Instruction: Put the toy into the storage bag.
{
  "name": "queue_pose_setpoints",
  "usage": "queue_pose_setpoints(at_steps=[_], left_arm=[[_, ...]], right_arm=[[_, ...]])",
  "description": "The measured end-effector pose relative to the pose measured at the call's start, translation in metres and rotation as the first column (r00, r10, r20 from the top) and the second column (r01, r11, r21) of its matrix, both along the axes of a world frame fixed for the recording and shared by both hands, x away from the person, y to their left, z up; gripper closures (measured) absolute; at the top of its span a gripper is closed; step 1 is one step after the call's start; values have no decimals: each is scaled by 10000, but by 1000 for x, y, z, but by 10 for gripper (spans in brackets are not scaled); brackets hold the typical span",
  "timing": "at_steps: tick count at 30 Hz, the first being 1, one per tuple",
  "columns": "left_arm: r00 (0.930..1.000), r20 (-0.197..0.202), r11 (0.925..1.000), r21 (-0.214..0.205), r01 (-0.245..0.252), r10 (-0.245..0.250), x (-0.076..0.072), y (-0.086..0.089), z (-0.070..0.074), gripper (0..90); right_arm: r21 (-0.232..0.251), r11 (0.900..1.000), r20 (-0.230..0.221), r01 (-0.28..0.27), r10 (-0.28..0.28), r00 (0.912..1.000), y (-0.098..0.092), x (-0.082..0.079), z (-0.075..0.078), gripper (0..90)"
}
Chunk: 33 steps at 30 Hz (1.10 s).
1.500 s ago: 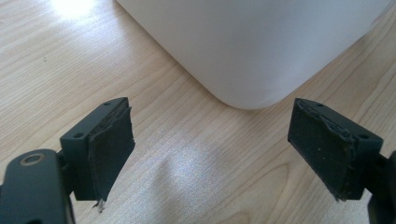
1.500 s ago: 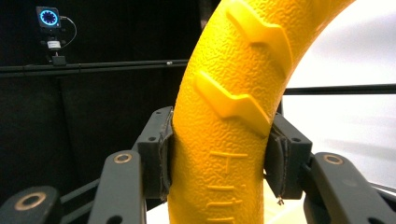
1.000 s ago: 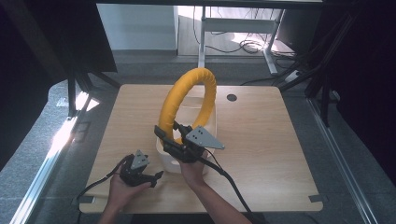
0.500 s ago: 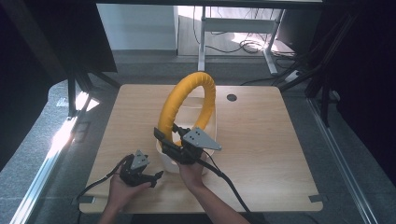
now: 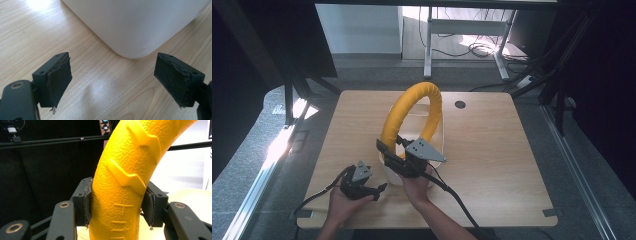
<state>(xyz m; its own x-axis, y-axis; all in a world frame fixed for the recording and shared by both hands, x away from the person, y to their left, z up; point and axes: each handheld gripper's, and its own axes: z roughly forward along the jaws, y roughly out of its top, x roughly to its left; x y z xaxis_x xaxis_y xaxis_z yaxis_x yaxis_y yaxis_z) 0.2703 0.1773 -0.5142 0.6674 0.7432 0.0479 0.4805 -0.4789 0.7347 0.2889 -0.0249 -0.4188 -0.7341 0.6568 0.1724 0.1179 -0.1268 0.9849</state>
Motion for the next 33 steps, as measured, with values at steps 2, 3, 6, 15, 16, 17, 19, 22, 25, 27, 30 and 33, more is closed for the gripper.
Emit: queue_pose_setpoints(at_steps=[2,3,6,15,16,17,19,22,25,27,30,33], left_arm=[[10000,-3,10000,-1,1,-1,0,0,0,145],[10000,0,10000,1,1,-1,0,0,0,145],[10000,-6,10000,0,-1,1,0,0,0,145],[10000,-13,10000,4,-7,7,0,-1,-1,145],[10000,-13,10000,3,-5,5,0,-1,-1,145],[10000,-16,10000,0,-4,4,0,-1,-1,145],[10000,-19,10000,-8,-1,1,0,-1,-1,145],[10000,-33,10000,10,6,-6,0,-1,-1,145],[10000,-52,10000,27,6,-6,0,-1,-1,145],[10000,-72,10000,47,19,-19,0,-1,-1,144],[10000,-83,9999,108,50,-49,-1,-2,-3,143],[10000,-81,9997,237,56,-54,-4,-2,-3,139]], right_arm=[[-167,9998,113,113,-111,9999,1,-1,0,468],[-269,9993,216,240,-234,9995,1,-1,-1,459],[-256,9993,-164,278,-282,9995,-1,2,-1,451],[-671,9967,-178,467,-479,9987,-1,3,-3,405],[-753,9955,-32,578,-582,9983,0,2,-3,392],[-827,9946,61,623,-620,9981,0,2,-2,382],[-857,9942,151,651,-640,9978,-1,1,-2,360],[-814,9943,229,682,-665,9975,-2,0,-1,328],[-716,9957,171,597,-586,9981,-4,0,1,304],[-643,9964,154,548,-539,9984,-6,0,2,281],[-547,9972,105,516,-511,9986,-10,0,6,251],[-403,9984,-72,406,-409,9991,-15,-1,10,225]])
